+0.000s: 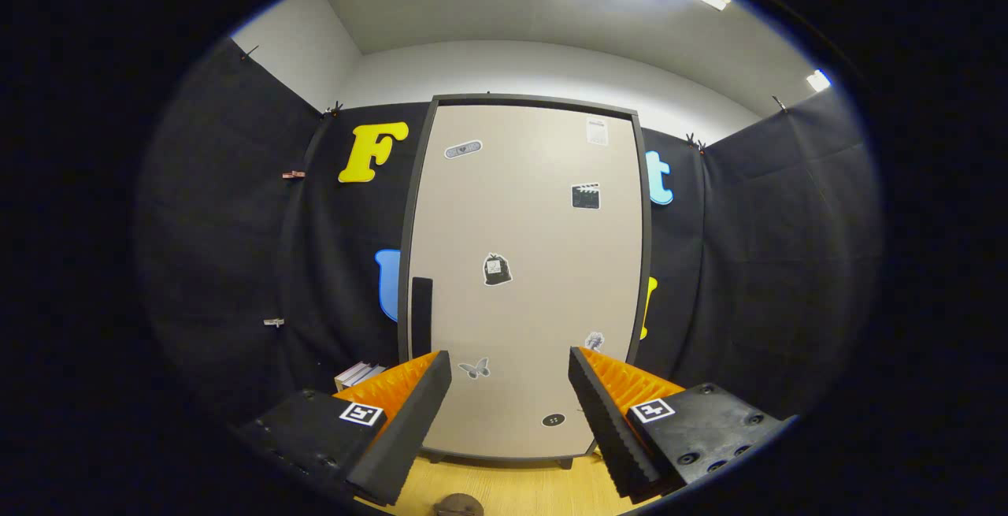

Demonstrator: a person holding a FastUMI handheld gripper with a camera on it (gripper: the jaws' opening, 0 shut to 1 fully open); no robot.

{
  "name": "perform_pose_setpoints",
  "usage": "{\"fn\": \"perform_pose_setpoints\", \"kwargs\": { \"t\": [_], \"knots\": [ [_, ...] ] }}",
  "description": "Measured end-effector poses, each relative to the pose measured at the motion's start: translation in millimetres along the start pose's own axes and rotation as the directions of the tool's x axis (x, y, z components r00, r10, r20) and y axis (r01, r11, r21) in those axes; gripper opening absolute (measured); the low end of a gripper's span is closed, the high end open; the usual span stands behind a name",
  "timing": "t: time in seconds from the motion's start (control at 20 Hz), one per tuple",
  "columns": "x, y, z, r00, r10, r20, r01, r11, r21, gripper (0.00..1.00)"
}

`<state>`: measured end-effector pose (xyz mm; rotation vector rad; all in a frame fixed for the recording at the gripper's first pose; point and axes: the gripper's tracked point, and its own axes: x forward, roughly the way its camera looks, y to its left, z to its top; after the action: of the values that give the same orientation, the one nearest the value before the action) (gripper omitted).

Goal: Open the shoe cabinet door, grab the shoes and put them into the shoe cabinet, then close the shoe cabinet door.

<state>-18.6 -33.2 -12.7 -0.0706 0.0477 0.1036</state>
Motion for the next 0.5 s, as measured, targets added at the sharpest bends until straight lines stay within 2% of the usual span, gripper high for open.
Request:
{"fn": "perform_pose_setpoints", "kwargs": {
  "t": [0.25, 0.5],
  "knots": [
    [-11, 7, -13, 0.997, 0.063, -0.037, -0.06, 0.995, 0.083, 0.98],
    [-2, 17, -22, 0.996, 0.061, -0.064, -0.056, 0.995, 0.085, 0.98]
  ]
}}
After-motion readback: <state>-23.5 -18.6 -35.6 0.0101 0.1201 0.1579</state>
